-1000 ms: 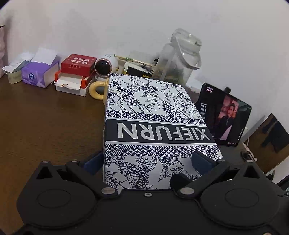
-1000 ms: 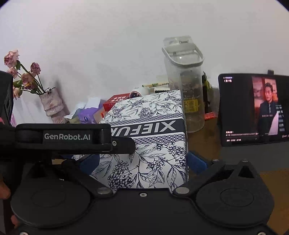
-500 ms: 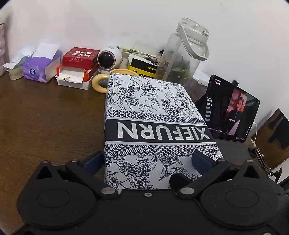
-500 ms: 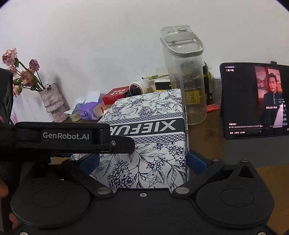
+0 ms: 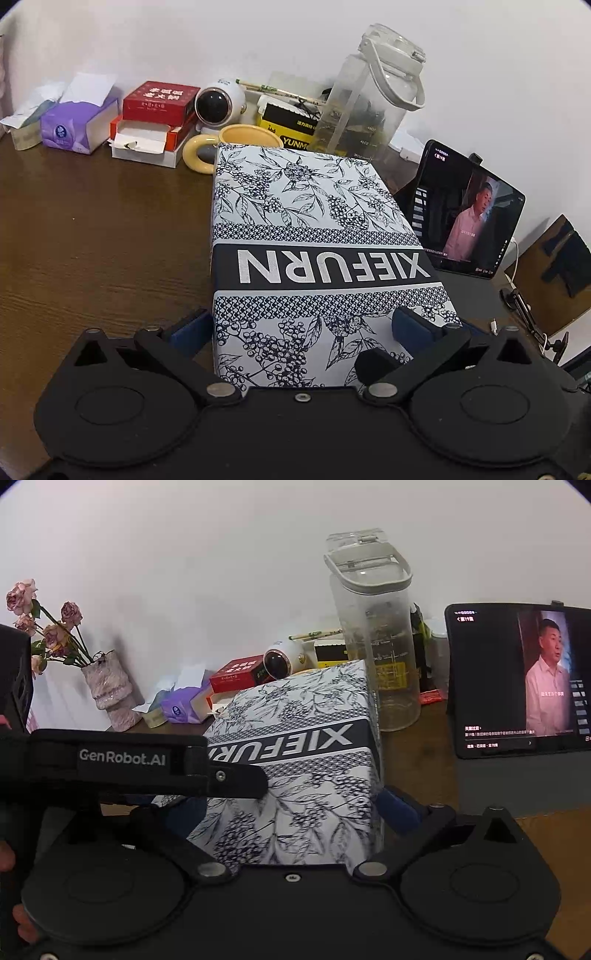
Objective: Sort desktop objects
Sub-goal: 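Lift the XIEFURN lid with both grippers and carry it over the open box, then lower the lid onto the open floral box with both grippers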
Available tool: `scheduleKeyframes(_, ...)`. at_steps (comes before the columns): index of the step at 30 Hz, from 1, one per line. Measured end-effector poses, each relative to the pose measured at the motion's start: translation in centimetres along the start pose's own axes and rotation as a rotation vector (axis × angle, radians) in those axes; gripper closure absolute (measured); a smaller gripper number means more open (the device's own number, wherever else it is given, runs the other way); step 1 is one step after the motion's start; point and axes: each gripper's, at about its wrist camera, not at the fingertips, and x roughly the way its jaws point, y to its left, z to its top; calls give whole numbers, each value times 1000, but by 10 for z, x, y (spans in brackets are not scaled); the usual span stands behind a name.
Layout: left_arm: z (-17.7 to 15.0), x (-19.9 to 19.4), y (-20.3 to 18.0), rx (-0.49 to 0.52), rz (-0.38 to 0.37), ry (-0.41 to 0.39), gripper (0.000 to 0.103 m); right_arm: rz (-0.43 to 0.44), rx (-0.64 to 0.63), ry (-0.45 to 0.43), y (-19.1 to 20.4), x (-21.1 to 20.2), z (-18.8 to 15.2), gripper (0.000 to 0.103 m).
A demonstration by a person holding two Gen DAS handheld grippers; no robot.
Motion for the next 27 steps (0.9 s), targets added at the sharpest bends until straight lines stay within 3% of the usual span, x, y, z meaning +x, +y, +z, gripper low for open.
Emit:
scheduleKeyframes(15,-1,25,-6,116,33,89,0,-18,67,109,-16,20,-11,10)
scheduleKeyframes(23,0,27,-2,114,20,100,0,-31,63,108,-15,19,-9,9)
scheduleKeyframes(25,4,24,0,117,7,106,0,-56,25,104,-9,15,-8,0)
scheduleKeyframes(27,8,17,4,122,-8,97,0,-81,-24,64,1,1,-3,0)
